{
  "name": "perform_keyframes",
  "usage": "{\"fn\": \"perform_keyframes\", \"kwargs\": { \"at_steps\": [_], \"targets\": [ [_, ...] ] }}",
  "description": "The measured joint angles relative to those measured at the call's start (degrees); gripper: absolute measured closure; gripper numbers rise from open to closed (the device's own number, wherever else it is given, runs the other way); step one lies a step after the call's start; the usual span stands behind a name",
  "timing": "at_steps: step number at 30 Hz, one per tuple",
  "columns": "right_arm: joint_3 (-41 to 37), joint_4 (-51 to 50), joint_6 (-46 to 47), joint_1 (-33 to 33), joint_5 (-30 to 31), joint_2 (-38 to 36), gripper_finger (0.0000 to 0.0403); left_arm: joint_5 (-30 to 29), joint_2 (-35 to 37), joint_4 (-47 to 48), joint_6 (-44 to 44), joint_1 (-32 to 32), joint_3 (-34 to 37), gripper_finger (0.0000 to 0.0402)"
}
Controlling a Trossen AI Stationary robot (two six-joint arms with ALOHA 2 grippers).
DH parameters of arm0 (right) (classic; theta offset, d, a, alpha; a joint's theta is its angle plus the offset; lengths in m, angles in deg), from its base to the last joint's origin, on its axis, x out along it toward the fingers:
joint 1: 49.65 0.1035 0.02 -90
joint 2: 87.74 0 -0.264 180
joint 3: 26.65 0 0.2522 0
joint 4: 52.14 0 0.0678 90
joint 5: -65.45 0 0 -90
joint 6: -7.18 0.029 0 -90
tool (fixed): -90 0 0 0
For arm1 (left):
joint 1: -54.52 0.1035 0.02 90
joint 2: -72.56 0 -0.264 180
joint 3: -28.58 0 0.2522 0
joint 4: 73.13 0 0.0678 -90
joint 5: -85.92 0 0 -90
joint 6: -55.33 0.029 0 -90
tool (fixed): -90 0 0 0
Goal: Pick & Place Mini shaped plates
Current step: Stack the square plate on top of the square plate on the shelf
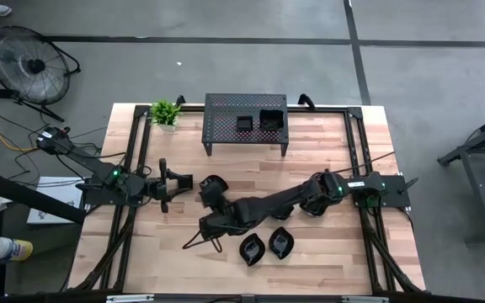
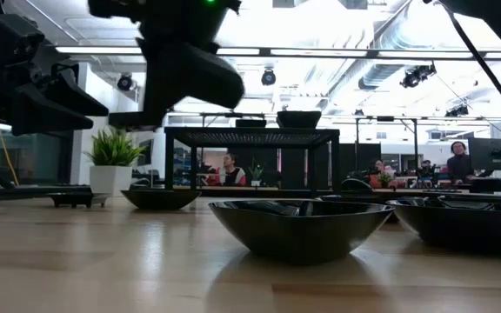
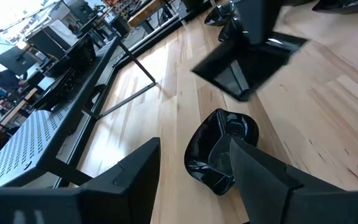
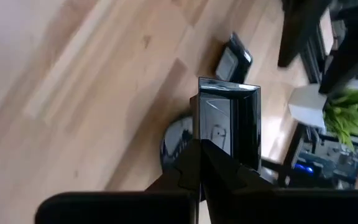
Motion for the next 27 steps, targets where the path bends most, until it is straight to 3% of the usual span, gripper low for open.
{"fn": "perform_keyframes", "kwargs": {
  "at_steps": [15, 27],
  "targets": [
    [0.04, -16.88, 14.96, -6.29, 0.73, -5.75, 0.0402, 0.01, -0.04, 0.02, 0.0, 0.01, 0.0, 0.0213],
    [0.02, -21.75, 15.31, -11.29, 0.95, -11.45, 0.0402, 0.02, -0.04, 0.01, 0.0, 0.01, 0.0, 0.0213]
  ]
}}
